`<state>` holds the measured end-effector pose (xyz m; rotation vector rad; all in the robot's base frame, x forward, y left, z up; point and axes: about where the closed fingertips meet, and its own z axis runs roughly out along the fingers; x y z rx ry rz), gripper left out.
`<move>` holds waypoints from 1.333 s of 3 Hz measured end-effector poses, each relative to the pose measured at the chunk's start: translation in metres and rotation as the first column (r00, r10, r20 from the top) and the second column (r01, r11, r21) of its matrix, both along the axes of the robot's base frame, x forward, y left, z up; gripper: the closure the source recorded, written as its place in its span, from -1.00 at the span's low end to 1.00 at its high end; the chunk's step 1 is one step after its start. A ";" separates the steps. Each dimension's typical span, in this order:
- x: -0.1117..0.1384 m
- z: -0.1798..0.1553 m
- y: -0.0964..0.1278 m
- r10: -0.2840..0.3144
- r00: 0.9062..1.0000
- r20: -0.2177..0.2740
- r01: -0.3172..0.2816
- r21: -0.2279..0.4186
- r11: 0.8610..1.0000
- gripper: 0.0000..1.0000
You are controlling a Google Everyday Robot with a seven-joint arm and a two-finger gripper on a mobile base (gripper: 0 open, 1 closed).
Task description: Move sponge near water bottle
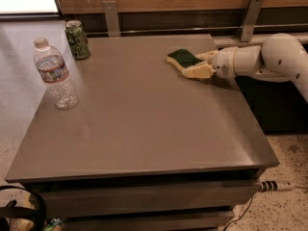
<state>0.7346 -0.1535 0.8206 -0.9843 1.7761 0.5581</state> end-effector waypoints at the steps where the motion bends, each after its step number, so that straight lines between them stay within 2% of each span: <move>1: 0.000 -0.001 0.003 0.004 1.000 -0.002 -0.004 0.001 1.000 0.37; 2: 0.001 -0.002 0.006 0.008 1.000 -0.003 -0.008 0.002 1.000 0.82; 3: 0.001 -0.003 0.008 0.012 1.000 -0.005 -0.012 0.003 1.000 1.00; 4: -0.004 0.005 0.010 0.031 0.999 -0.008 -0.031 -0.008 0.999 1.00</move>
Offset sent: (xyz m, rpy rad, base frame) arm 0.0003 0.0026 -0.0010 0.0008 0.0016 0.0038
